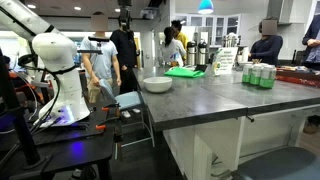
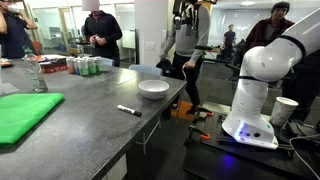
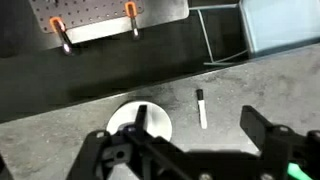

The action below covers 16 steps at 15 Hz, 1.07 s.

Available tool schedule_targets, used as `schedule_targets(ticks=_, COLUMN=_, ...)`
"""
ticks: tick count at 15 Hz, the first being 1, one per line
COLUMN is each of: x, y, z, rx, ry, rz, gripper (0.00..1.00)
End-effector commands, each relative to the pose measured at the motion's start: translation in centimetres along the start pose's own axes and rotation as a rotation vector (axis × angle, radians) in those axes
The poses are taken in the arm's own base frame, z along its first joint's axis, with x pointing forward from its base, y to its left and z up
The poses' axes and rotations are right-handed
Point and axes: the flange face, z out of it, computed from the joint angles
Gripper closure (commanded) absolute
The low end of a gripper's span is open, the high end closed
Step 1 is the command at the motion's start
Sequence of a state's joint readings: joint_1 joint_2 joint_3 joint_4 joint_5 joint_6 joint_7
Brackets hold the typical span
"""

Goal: Put the marker in the bowl

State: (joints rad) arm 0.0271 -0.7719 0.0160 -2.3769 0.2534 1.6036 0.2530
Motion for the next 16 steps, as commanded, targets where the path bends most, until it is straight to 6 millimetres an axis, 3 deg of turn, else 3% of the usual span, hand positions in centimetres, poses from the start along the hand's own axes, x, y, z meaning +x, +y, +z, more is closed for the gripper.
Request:
schedule_targets(ticks=1, x=0.0, y=0.0, z=0.0, rx=0.0, ry=0.0, rz=0.0, gripper=0.0)
schedule_targets(ticks=8, x=0.0, y=0.0, z=0.0, rx=0.0, ry=0.0, rz=0.0, gripper=0.0)
schedule_targets(ticks=10, x=0.8, y=-0.9, z=0.8, rx=-0.023, ry=-0.012, rz=-0.058, gripper=0.0)
schedule_targets(ticks=12, x=1.9, y=-2.7, z=2.4, rx=-0.063, ry=-0.022, rz=-0.106, gripper=0.0)
schedule_targets(ticks=16, x=5.2, y=-7.2, z=7.6, rx=-0.128, ry=-0.029, rz=-0.185, gripper=0.0)
